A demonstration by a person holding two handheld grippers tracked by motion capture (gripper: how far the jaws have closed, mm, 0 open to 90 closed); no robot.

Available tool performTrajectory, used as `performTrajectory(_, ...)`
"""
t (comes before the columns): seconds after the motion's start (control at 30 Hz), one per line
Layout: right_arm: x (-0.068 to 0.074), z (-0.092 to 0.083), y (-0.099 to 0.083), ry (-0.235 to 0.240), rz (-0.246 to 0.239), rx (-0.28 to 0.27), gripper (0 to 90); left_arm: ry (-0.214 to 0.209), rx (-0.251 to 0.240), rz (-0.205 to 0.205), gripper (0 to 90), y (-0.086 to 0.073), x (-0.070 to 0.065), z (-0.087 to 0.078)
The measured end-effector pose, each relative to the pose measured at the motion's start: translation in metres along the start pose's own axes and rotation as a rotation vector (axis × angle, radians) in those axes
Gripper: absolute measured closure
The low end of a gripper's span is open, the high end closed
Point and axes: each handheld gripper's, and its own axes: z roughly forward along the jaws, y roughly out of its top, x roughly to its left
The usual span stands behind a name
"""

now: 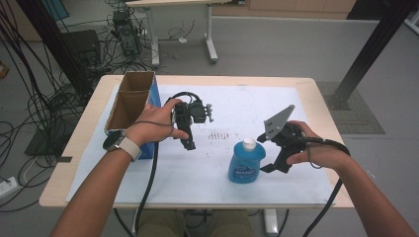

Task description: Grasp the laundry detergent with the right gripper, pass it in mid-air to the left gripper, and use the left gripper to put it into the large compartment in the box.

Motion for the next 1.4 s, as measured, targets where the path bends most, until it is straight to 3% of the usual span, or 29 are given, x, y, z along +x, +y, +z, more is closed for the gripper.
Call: performTrajectory(1.4,-0.0004,0.0016,-0.0001,0.012,0.005,0.0,5.1,-0.003,-0.006,-0.002,10.7,0.0,-0.0004,-0.0007)
